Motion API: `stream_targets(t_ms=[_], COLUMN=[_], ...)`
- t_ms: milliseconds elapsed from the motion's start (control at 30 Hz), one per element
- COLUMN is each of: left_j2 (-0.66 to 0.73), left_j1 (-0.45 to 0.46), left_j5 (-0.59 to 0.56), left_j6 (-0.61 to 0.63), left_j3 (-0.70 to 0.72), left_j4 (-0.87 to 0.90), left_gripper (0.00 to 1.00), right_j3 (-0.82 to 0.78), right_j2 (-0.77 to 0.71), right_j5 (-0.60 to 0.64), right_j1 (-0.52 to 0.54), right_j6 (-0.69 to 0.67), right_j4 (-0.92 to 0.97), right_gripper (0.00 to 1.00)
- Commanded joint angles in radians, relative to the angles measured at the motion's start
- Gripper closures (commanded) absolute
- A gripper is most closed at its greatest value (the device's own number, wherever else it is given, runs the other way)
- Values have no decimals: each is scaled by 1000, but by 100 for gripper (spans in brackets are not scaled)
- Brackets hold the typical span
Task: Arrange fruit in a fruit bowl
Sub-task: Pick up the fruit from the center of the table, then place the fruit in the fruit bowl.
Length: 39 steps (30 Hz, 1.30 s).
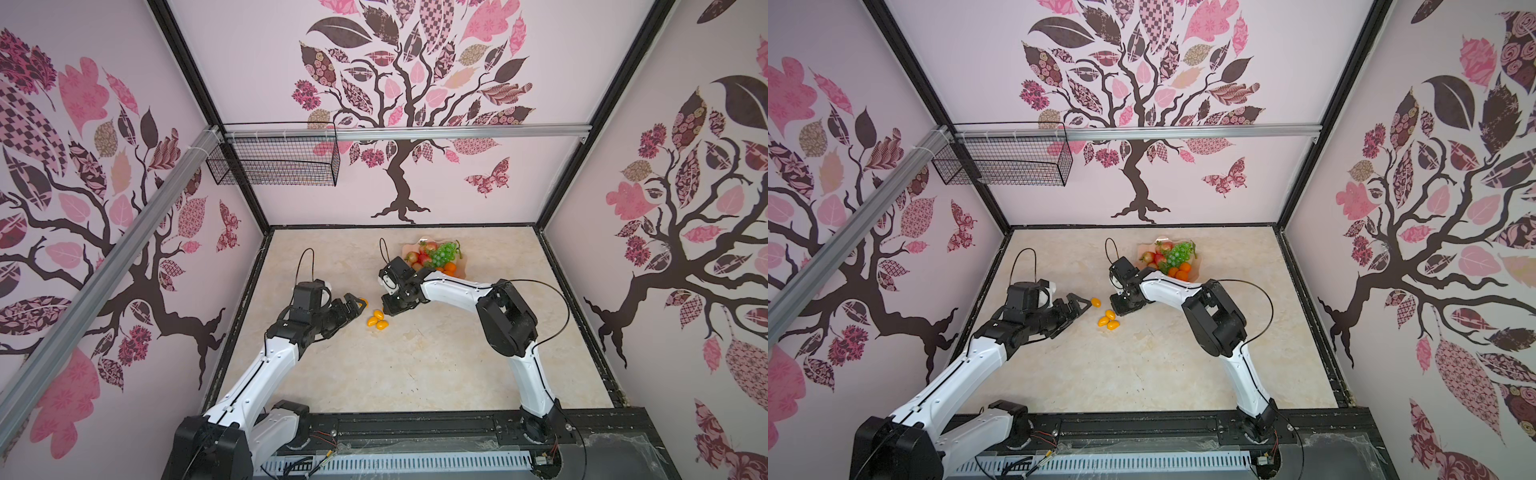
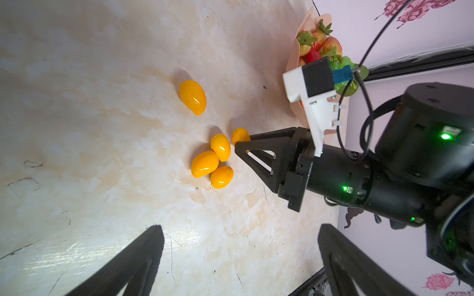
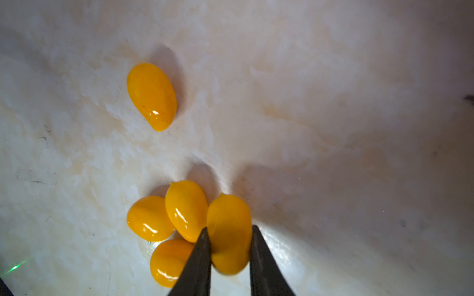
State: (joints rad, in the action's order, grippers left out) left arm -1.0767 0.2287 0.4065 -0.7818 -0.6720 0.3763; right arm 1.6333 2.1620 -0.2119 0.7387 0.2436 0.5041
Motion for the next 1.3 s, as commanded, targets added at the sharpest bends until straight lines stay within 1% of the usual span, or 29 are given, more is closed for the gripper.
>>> stream_targets(t_ms=[0, 167, 300, 433, 600, 733, 933, 1133, 1267], left_j2=[-38, -104, -176, -248, -311, -360, -405, -413, -409], left_j1=[2, 44, 104, 144, 167, 175, 188, 188, 189], left_j5=[15, 7, -17, -20, -17, -1, 24, 28, 25], left_j6=[22, 31, 45, 41, 41, 43, 49, 46, 47], left_j3=[-64, -112, -175, -232, -286, -327, -362, -358, -353], left_j4=[-50, -77, -83, -102, -120, -118, -118, -117, -116], left_gripper=[2, 2, 2, 2, 2, 2, 2, 2, 2], right_j3=[-22, -71, -87, -89, -83, -52, 52, 134, 160], right_j2=[-117, -188, -233, -248, -242, -200, -87, 1, 36], right_j5=[-26, -52, -37, -22, 1, 61, 104, 107, 98], right_j1=[-37, -101, -149, -193, -245, -267, -278, -279, -279], right_j6=[23, 45, 43, 40, 50, 58, 65, 63, 58], right_j4=[-14, -35, -39, -34, -32, -18, 36, 66, 82], right_gripper=[76, 76, 76, 76, 76, 76, 76, 76, 76])
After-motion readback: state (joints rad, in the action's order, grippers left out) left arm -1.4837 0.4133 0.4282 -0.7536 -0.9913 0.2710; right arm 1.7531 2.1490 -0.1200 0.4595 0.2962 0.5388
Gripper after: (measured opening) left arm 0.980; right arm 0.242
